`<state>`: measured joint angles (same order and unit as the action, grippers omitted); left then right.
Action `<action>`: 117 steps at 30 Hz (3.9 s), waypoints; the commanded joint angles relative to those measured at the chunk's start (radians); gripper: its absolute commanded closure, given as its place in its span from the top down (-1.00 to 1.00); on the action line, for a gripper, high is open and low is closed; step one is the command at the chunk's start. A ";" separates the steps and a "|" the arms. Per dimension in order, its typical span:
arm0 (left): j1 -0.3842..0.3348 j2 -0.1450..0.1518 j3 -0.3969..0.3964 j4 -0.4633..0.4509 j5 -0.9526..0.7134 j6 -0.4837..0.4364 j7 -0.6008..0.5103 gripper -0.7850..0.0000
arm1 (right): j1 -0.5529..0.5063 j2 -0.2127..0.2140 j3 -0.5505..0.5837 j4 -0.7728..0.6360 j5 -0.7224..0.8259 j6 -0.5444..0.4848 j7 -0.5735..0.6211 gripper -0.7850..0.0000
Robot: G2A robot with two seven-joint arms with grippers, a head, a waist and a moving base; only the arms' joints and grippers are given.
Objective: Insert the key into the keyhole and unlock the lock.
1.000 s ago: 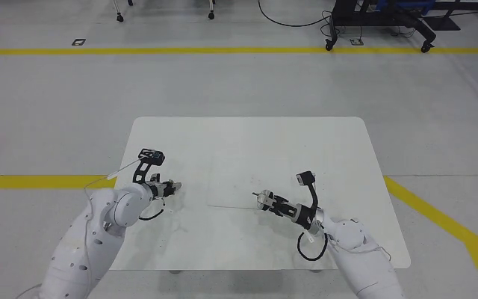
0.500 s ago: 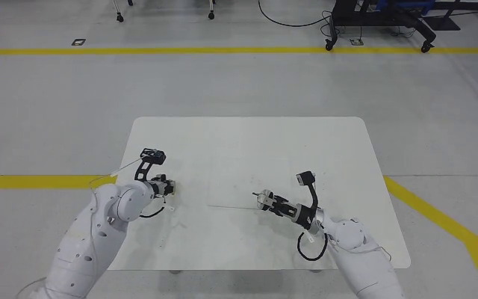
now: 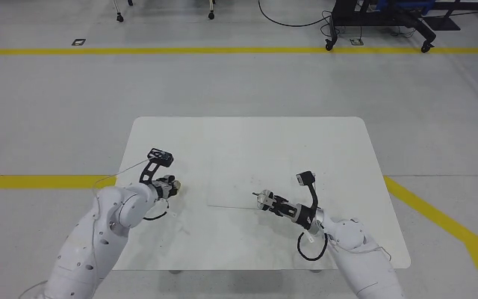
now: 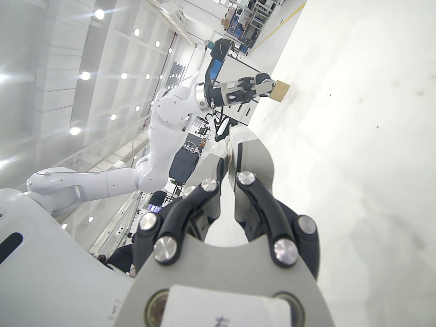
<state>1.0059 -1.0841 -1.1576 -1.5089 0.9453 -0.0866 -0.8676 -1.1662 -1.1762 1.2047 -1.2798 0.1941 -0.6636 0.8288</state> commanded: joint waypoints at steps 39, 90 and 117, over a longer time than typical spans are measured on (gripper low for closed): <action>0.040 0.016 -0.085 0.082 -0.523 -0.519 0.042 -1.00 | -0.012 -0.002 -0.009 -0.055 -0.003 0.030 -0.038 -1.00; -0.180 -0.077 0.149 0.317 -0.934 -0.521 0.092 -1.00 | 0.042 -0.050 -0.230 -0.276 -0.730 0.424 -0.394 -1.00; -0.152 -0.070 0.116 0.327 -0.912 -0.573 0.149 -1.00 | -0.114 -0.008 -0.005 -0.280 -0.221 0.080 -0.296 -1.00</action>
<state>0.8544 -1.1545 -1.0412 -1.1813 0.0332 -0.6601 -0.7190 -1.2803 -1.1845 1.2004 -1.5597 -0.0143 -0.5843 0.5323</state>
